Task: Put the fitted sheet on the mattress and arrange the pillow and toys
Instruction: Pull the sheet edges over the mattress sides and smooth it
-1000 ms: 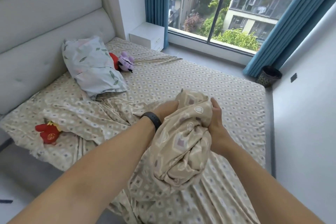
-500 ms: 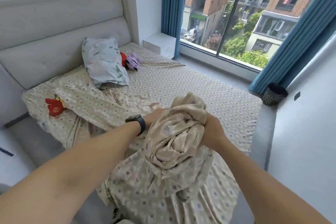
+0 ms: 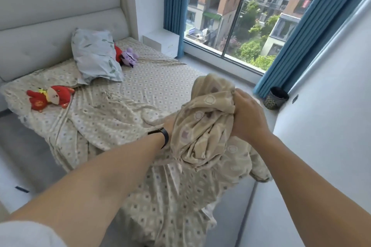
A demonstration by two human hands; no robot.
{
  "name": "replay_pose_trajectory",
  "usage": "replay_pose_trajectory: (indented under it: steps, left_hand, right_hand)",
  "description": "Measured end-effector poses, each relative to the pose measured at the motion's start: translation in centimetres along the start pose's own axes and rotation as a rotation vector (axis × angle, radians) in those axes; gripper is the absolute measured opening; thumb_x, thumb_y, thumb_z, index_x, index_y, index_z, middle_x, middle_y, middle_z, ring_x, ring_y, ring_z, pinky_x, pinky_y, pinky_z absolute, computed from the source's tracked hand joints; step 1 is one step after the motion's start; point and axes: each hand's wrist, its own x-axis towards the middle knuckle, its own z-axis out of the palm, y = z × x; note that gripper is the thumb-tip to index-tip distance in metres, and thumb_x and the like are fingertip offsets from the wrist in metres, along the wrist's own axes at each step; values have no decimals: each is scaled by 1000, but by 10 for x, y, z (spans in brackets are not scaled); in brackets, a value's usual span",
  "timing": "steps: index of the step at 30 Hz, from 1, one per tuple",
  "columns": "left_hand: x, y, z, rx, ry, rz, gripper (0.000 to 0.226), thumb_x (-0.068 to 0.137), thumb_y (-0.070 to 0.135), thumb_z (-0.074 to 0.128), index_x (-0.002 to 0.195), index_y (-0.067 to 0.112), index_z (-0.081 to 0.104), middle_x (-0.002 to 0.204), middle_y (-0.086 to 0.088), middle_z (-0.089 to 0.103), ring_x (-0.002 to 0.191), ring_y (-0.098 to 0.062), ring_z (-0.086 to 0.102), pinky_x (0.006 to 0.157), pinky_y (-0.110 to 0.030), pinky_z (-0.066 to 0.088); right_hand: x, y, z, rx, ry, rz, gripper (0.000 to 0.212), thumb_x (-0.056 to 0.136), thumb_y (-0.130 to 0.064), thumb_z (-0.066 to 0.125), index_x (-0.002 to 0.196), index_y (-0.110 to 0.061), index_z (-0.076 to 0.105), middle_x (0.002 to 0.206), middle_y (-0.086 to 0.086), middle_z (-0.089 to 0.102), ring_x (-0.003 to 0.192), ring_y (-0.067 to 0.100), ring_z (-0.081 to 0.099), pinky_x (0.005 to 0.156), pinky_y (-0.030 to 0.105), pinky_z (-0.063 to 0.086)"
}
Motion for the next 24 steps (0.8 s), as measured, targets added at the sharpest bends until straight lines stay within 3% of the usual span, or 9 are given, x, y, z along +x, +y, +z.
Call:
replay_pose_trajectory:
  steps: [4,5,6,8,11,13,16,19,24]
  left_hand:
    - [-40,7,27,73,-224,-119,33,107,0,31,83,1,53,103,-16,48,97,-23,45,75,-13,39]
    - [-30,-3,34,135,-216,-111,32,108,6,31,90,-4,56,110,-17,52,103,-24,49,78,-12,42]
    - [-23,-11,35,125,-137,-121,30,109,14,36,111,-4,59,124,-15,56,117,-25,52,94,-17,43]
    - [-12,-35,28,-17,-172,46,35,103,35,53,132,16,58,137,-5,59,129,-25,53,110,-40,43]
    - [-9,-56,26,62,-285,-25,29,89,54,63,98,27,69,96,-2,73,83,-21,64,74,-30,50]
    - [-31,-48,17,120,-217,-32,32,96,49,59,69,31,61,64,9,61,58,-10,50,57,-25,36]
    - [-38,-52,4,97,-114,-24,43,96,50,56,59,27,49,59,3,48,56,-16,39,61,-31,25]
    - [-46,-60,-3,-30,141,-86,39,98,40,57,65,21,50,64,-1,47,59,-17,39,57,-31,26]
    - [-75,-72,-27,-397,737,-147,32,88,35,53,101,12,70,94,-9,69,85,-31,61,72,-35,42]
  right_hand:
    - [-21,1,7,71,-8,-14,37,75,-37,75,103,-17,62,101,-2,59,92,24,56,72,44,52]
    - [-25,4,6,97,-18,-7,39,76,-40,72,106,-17,62,104,-3,59,95,24,56,75,44,52]
    - [-29,10,7,118,-37,-1,43,76,-44,69,110,-18,62,107,-3,58,99,24,56,78,45,52]
    - [-31,25,12,144,-84,-3,51,75,-48,68,116,-20,61,113,-4,57,105,24,54,82,46,52]
    - [-33,55,34,122,-228,55,53,74,-44,73,121,-23,58,115,-8,52,106,22,51,86,49,51]
    - [-32,73,55,146,-315,87,60,73,-46,74,126,-25,55,118,-9,49,108,21,51,88,49,52]
    - [-18,90,87,216,-416,66,83,68,-55,74,140,-24,47,128,-8,46,114,18,52,95,44,51]
    - [9,93,111,258,-530,33,87,73,-47,80,148,-25,40,138,-6,46,116,15,52,96,33,45]
    - [54,91,140,169,-560,-124,86,80,-47,71,154,-29,31,154,-5,41,128,24,53,102,40,47]
